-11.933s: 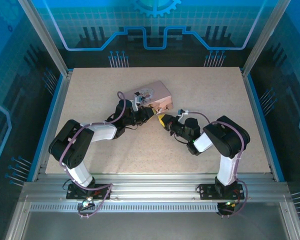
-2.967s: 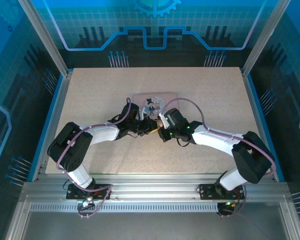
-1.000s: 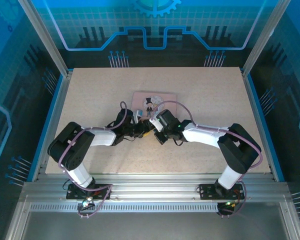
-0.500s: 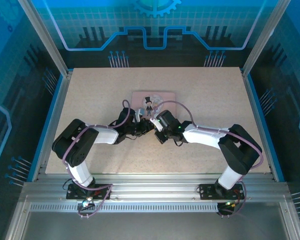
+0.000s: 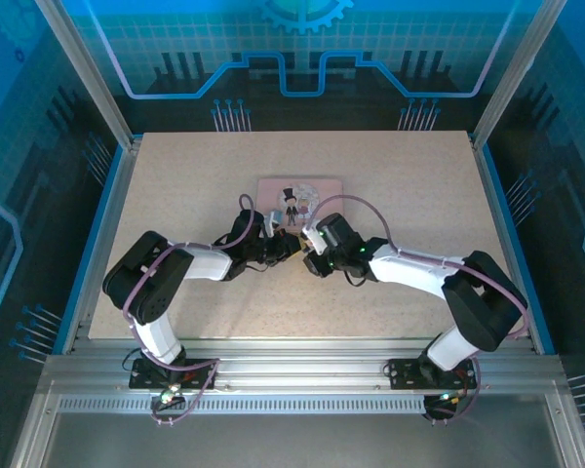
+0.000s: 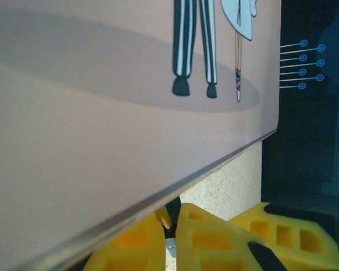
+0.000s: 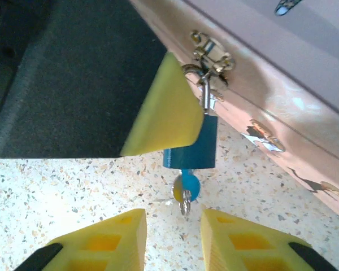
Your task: Unlock a padlock with a key
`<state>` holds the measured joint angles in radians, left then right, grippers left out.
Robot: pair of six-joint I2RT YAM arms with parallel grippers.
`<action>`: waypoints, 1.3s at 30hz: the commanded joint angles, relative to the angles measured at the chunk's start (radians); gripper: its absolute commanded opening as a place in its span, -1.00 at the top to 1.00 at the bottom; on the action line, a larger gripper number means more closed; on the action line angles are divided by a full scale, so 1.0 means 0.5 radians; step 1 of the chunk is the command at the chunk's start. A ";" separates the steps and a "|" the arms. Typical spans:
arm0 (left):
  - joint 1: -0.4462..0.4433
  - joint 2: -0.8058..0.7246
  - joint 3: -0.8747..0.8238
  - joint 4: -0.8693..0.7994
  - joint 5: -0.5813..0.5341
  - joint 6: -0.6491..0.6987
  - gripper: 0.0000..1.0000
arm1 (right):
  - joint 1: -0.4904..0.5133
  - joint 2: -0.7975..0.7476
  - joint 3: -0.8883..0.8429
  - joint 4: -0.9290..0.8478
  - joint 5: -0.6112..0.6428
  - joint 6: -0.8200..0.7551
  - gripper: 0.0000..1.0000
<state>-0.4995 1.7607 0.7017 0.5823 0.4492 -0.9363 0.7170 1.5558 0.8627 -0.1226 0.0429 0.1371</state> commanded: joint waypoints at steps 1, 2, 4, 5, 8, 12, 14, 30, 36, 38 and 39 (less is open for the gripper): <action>-0.013 0.062 0.015 -0.100 0.168 -0.174 0.89 | -0.053 -0.049 0.001 -0.042 -0.148 0.077 0.32; -0.013 0.064 0.020 -0.100 0.167 -0.176 0.89 | -0.054 -0.040 0.015 -0.061 -0.138 0.079 0.31; -0.009 0.062 0.023 -0.100 0.175 -0.179 0.89 | -0.064 -0.014 0.023 -0.086 -0.161 0.081 0.30; -0.009 0.062 0.024 -0.100 0.181 -0.178 0.89 | -0.070 -0.001 0.023 -0.091 -0.178 0.087 0.28; -0.008 0.056 0.029 -0.100 0.191 -0.180 0.89 | -0.075 0.051 0.099 -0.107 -0.209 0.103 0.27; -0.006 0.050 0.035 -0.106 0.205 -0.182 0.89 | -0.078 0.119 0.146 -0.104 -0.219 0.124 0.26; -0.003 0.050 0.035 -0.106 0.212 -0.180 0.90 | -0.066 0.147 0.184 -0.126 -0.194 0.125 0.26; 0.012 0.044 0.050 -0.109 0.235 -0.186 0.89 | 0.008 0.316 0.459 -0.423 0.077 0.048 0.30; 0.014 0.034 0.045 -0.110 0.234 -0.187 0.90 | 0.025 0.350 0.484 -0.439 0.101 0.026 0.32; 0.014 0.031 0.050 -0.112 0.234 -0.187 0.90 | 0.024 0.359 0.489 -0.436 0.098 0.029 0.36; 0.015 0.032 0.050 -0.114 0.234 -0.184 0.90 | 0.027 0.361 0.490 -0.434 0.101 0.028 0.37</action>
<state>-0.4931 1.7611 0.7120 0.5751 0.4683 -0.9539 0.7155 1.7149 1.0809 -0.3122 0.0772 0.1638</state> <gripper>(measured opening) 0.068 0.320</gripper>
